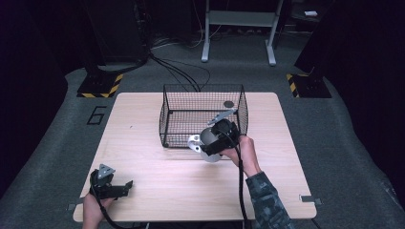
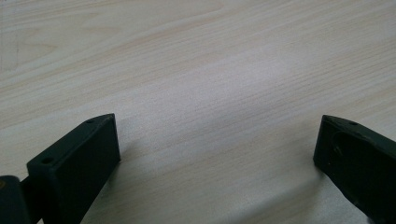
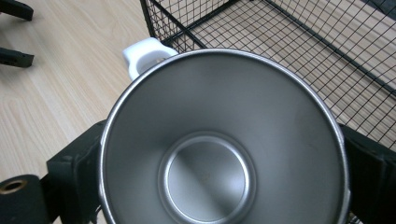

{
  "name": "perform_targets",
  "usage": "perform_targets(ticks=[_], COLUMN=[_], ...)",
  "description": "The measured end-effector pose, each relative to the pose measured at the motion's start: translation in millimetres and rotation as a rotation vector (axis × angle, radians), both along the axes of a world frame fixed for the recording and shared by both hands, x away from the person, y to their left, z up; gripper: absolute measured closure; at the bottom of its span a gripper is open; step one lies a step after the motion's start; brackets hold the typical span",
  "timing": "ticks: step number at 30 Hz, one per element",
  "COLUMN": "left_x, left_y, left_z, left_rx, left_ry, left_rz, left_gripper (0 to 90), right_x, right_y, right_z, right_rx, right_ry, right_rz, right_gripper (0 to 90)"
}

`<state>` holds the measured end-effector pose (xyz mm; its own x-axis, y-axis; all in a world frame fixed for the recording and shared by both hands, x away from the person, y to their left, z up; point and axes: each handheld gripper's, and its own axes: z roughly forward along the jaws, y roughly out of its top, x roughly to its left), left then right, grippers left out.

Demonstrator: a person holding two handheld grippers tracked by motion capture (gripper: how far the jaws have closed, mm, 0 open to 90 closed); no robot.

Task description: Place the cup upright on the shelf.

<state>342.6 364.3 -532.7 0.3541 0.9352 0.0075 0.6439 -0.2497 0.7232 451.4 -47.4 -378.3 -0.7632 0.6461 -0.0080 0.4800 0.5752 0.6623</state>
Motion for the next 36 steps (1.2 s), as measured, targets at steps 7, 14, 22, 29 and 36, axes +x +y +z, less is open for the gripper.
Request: perform_targets(ticks=[7,14,22,29,36], left_x=[0.0,0.0,0.0,0.0,0.0], left_y=[0.0,-0.1,0.0,0.0,0.0], left_z=[0.0,0.0,0.0,0.0,0.0], left_rx=[-0.001,-0.001,0.000,0.000,0.000], left_ry=[0.000,0.000,0.000,0.000,0.000], left_rz=[0.000,0.001,0.000,0.000,0.001], left_gripper=[0.4,0.4,0.4,0.4,0.4], right_x=[3.8,7.4,14.4,28.2,40.1], right_y=[-2.3,-3.7,-2.7,0.3,2.2], right_z=[15.7,26.5,40.2,50.5,53.0], right_rx=[0.006,0.018,0.010,0.003,-0.002], right_ry=[-0.010,-0.024,-0.039,-0.052,-0.057], right_rz=[0.000,0.001,-0.004,-0.006,-0.008], right_gripper=[5.7,5.7,5.7,5.7,5.7])
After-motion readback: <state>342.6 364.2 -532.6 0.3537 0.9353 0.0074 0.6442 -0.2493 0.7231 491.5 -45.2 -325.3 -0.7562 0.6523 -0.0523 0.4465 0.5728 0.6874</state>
